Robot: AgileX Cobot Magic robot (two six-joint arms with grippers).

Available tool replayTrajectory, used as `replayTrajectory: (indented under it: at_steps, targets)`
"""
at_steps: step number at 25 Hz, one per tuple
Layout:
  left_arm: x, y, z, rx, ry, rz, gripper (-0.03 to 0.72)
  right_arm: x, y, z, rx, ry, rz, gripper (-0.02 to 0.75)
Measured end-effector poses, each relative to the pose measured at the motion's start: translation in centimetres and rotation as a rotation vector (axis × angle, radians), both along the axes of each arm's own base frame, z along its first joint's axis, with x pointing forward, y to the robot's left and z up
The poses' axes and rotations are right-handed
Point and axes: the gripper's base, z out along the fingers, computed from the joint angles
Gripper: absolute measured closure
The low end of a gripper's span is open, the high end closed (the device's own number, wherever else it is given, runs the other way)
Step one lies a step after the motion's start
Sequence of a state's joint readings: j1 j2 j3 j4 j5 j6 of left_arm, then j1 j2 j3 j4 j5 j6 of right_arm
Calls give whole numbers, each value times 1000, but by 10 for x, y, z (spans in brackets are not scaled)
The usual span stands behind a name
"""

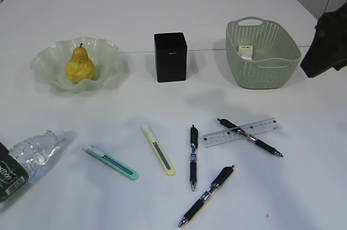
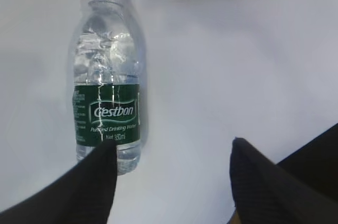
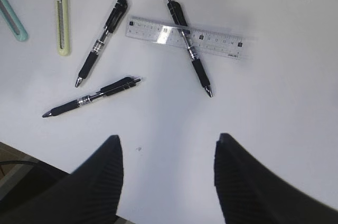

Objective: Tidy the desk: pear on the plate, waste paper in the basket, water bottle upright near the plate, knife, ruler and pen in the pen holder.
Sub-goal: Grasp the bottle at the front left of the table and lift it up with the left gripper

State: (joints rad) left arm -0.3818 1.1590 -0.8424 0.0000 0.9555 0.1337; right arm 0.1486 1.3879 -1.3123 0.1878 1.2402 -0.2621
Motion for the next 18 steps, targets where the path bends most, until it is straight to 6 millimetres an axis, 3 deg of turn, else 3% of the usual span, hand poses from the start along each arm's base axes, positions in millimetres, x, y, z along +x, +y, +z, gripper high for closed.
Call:
replayTrajectory:
  at_steps: [6,13,18]
  targets:
    - [15,-2,-15,94,51,-64,212,-8,-1,4,4,-17,1,295]
    - [25,1,-21,191,56,-102,113,-8,0,5,18,-16,2,295]
    - [31,-2,-32,199,107,-104,103,-8,1,5,29,-15,5,296]
